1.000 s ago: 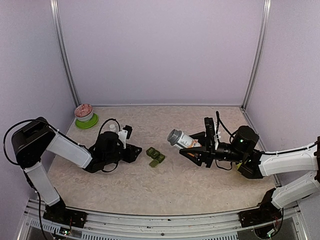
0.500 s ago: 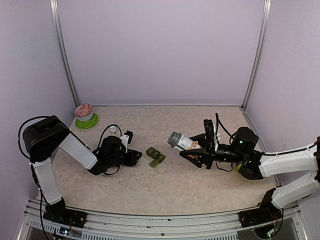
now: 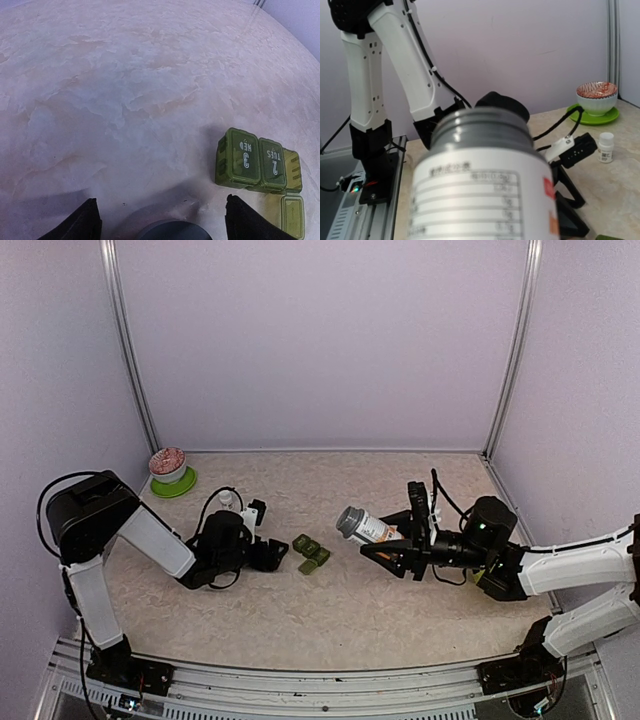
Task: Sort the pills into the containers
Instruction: Place the lid of the pill bottle at the center of the board, then hold the pill container at the center of the board.
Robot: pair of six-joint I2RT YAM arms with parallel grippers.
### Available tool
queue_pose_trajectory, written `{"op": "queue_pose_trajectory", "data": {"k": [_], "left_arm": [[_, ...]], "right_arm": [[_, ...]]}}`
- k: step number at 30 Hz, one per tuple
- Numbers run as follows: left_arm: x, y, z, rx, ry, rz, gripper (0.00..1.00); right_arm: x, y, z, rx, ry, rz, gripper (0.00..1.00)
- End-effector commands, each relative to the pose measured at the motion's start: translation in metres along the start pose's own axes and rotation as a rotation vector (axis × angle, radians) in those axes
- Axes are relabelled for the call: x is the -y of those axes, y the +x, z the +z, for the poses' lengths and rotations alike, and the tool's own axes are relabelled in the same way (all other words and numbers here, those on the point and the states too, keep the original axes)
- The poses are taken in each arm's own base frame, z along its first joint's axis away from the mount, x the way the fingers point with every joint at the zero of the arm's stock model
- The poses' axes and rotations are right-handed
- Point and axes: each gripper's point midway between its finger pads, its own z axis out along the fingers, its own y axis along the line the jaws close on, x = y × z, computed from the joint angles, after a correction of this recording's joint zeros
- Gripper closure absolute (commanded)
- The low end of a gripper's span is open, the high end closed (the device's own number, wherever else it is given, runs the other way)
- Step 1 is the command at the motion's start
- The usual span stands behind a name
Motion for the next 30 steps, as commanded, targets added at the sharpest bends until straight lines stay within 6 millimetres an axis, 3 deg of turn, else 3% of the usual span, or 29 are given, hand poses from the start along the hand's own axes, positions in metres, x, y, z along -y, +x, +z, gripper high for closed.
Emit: {"op": "queue_pose_trajectory", "data": {"k": [1, 3, 9, 21, 30], "left_arm": [[0.001, -0.026, -0.008, 0.059, -0.003, 0.007, 0.10], [0.006, -0.034, -0.011, 0.069, 0.013, 0.010, 0.02], [0.028, -0.057, -0.012, 0.085, 0.110, 0.050, 0.01], [0.072, -0.059, -0.005, 0.159, 0.371, 0.193, 0.01], [0.079, -0.052, 0.024, 0.117, 0.427, 0.265, 0.01]], "right_arm": [[0.001, -0.014, -0.006, 0.047, 0.022, -0.024, 0.86], [0.003, -0.012, -0.005, 0.042, 0.030, -0.021, 0.85], [0.010, -0.002, -0.003, 0.025, 0.054, -0.003, 0.85], [0.019, 0.026, 0.010, -0.016, 0.037, 0.077, 0.85], [0.022, 0.032, 0.013, -0.032, 0.041, 0.091, 0.85]]}}
